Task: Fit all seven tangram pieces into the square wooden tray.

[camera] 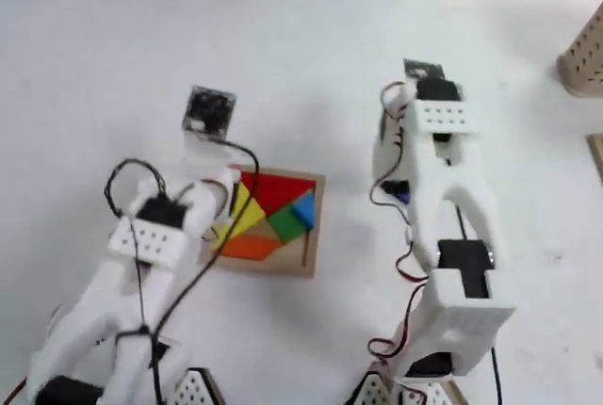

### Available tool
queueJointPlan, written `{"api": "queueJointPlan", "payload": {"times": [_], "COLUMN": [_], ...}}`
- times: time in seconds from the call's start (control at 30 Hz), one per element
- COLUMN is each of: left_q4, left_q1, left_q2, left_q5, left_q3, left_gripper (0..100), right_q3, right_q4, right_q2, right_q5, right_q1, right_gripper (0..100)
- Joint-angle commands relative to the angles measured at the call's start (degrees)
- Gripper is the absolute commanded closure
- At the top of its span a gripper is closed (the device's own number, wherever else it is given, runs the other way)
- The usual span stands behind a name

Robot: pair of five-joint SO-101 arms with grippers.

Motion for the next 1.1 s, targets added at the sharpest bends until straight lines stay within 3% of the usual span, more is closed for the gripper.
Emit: {"api": "queueJointPlan", "payload": {"times": [0.0,0.13,0.2,0.43,0.53,0.73,1.07], "left_q4": [-1.1,3.1,3.5,-6.3,-9.0,-5.2,-4.2], "left_q1": [5.3,10.8,13.3,23.8,24.5,24.1,24.4], "left_q2": [-7.1,-7.3,-7.3,-3.3,2.7,15.0,17.1], "left_q5": [-0.2,0.5,4.3,16.2,16.8,16.4,16.4], "left_q3": [2.0,-0.4,-0.7,3.3,2.4,-4.7,-6.8], "left_gripper": [98,98,98,98,98,98,98], "right_q3": [2.8,12.0,17.4,34.4,36.6,36.6,36.7], "right_q4": [-2.7,-9.4,-12.7,-22.0,-24.5,-26.3,-26.4], "right_q2": [-1.5,-7.6,-13.0,-29.0,-29.7,-29.7,-29.7], "right_q5": [3.6,6.9,7.3,8.4,8.5,8.5,8.5], "right_q1": [6.1,9.9,10.5,10.6,11.2,12.8,12.8], "right_gripper": [98.1,98.1,98.1,97.8,97.7,97.7,97.7]}}
